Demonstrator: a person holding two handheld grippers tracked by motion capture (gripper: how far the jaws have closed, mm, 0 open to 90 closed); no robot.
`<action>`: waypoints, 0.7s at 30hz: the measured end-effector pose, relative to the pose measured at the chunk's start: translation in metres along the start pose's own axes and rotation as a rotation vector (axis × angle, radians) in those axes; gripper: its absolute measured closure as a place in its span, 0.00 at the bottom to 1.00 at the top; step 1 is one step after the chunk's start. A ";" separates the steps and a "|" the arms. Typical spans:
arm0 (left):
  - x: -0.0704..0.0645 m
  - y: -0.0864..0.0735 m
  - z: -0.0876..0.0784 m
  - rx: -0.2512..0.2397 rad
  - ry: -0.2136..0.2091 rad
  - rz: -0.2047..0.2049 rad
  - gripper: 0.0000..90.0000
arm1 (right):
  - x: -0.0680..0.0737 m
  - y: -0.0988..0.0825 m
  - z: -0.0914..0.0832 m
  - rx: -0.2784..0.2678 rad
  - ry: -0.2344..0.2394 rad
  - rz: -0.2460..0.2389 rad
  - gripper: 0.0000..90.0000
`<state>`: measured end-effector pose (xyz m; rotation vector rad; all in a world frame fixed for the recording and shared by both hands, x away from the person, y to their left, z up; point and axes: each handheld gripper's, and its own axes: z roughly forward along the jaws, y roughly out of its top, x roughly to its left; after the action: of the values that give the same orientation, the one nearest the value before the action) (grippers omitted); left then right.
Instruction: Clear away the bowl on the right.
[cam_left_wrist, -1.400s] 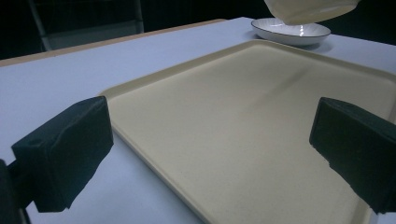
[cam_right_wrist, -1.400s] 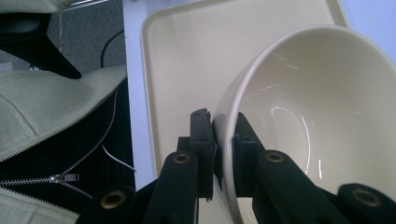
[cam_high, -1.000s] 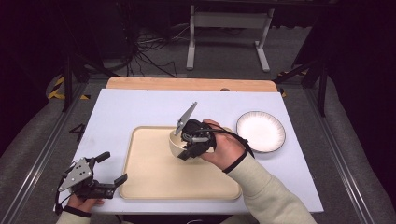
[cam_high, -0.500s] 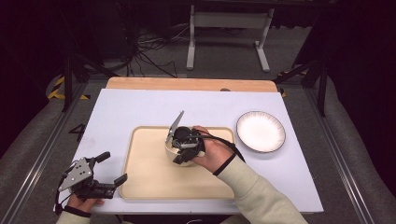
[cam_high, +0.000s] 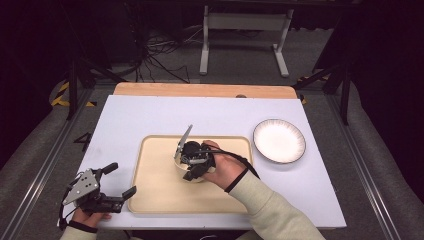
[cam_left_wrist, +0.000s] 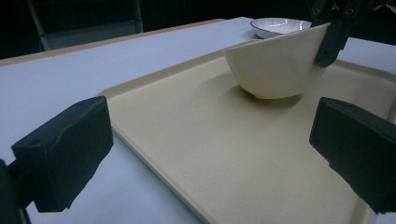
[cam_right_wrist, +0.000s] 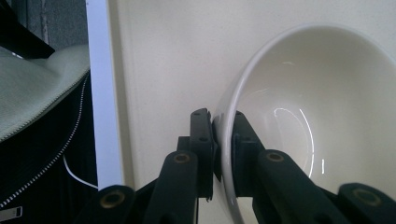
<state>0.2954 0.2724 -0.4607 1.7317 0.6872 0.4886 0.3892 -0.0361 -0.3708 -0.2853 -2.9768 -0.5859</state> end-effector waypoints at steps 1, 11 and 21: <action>0.000 0.000 0.000 0.001 0.000 0.002 0.00 | 0.001 0.000 0.001 0.001 0.003 0.001 0.92; 0.000 0.000 0.000 0.003 -0.001 0.001 0.00 | 0.006 0.000 0.020 0.030 0.074 0.018 0.76; 0.001 0.000 0.001 0.002 0.001 -0.003 0.00 | 0.010 -0.001 0.013 -0.036 0.101 0.006 0.59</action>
<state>0.2969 0.2726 -0.4608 1.7325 0.6913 0.4875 0.3785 -0.0308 -0.3820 -0.2589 -2.8701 -0.6345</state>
